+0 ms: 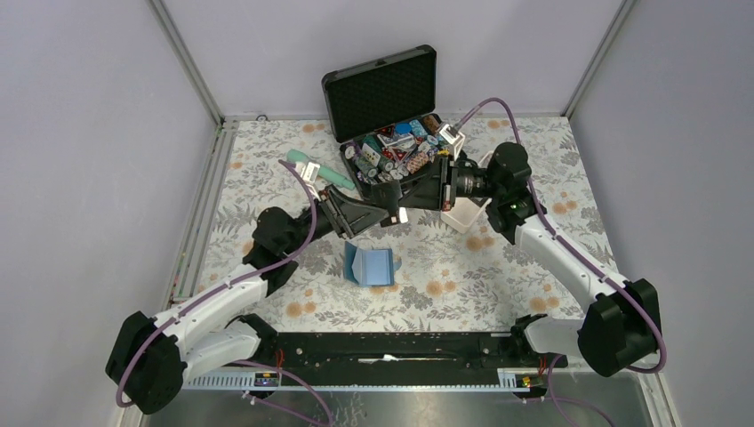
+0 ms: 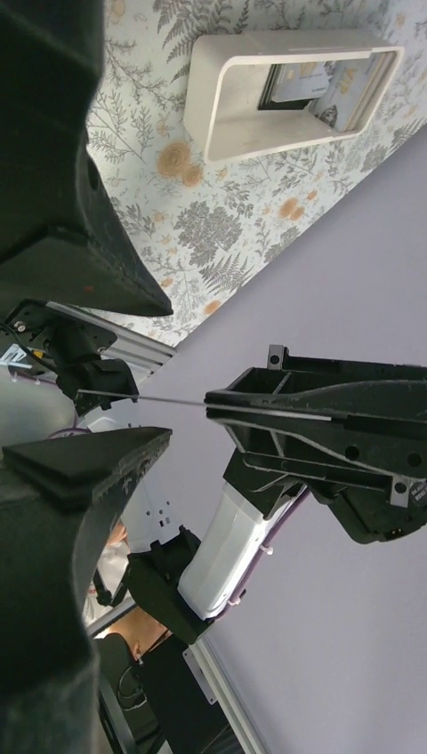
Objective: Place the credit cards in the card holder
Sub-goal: Pick up the credit card from the storage box, then insert the credit card into the card holder.
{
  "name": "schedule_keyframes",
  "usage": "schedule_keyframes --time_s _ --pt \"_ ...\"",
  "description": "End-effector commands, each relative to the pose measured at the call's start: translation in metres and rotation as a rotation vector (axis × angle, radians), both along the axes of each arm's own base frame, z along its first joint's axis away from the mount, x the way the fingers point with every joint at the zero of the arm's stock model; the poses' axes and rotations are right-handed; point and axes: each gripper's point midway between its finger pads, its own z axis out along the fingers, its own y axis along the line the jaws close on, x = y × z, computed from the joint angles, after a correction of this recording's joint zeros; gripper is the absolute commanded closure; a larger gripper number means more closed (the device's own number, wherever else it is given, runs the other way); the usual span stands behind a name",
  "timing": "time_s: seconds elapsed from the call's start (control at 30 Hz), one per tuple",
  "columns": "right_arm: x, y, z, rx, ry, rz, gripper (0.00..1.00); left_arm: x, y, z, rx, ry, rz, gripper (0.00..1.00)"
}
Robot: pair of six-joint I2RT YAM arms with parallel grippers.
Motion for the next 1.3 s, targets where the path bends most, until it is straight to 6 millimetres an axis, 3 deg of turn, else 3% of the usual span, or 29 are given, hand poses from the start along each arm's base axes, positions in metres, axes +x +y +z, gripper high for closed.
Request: schedule_keyframes --time_s 0.0,0.1,0.13,0.2,0.37,0.47,0.6,0.87,1.03,1.27 --pt "-0.01 0.002 0.004 0.007 -0.047 0.053 1.0 -0.005 -0.004 0.033 -0.071 -0.081 -0.032 0.54" --pt "-0.01 0.002 0.001 -0.008 -0.05 0.051 1.0 -0.005 -0.005 0.031 -0.068 -0.074 -0.034 0.77" --pt "-0.01 0.002 -0.001 -0.014 -0.047 0.049 1.0 -0.004 -0.006 0.029 -0.067 -0.072 -0.034 0.89" --pt "-0.009 0.002 -0.005 -0.029 -0.039 0.038 1.0 -0.003 -0.006 0.026 -0.062 -0.062 -0.03 1.0" --pt "0.013 -0.004 -0.03 -0.139 -0.015 -0.142 0.44 0.008 -0.002 0.003 -0.007 0.003 0.038 1.0" --pt "0.025 -0.016 -0.058 -0.247 0.012 -0.279 0.29 0.016 0.006 -0.022 0.059 0.059 0.109 1.0" --pt "0.031 -0.035 -0.107 -0.389 0.084 -0.427 0.25 0.021 0.018 -0.041 0.119 0.094 0.178 1.0" --pt "0.011 -0.042 -0.213 -0.662 0.217 -0.547 0.3 0.032 0.032 -0.076 0.267 0.187 0.275 1.0" --pt "0.004 -0.03 -0.238 -0.733 0.212 -0.514 0.3 0.032 0.033 -0.088 0.316 0.226 0.278 1.0" --pt "0.009 -0.001 -0.253 -0.762 0.176 -0.464 0.32 0.034 0.036 -0.101 0.36 0.259 0.297 1.0"
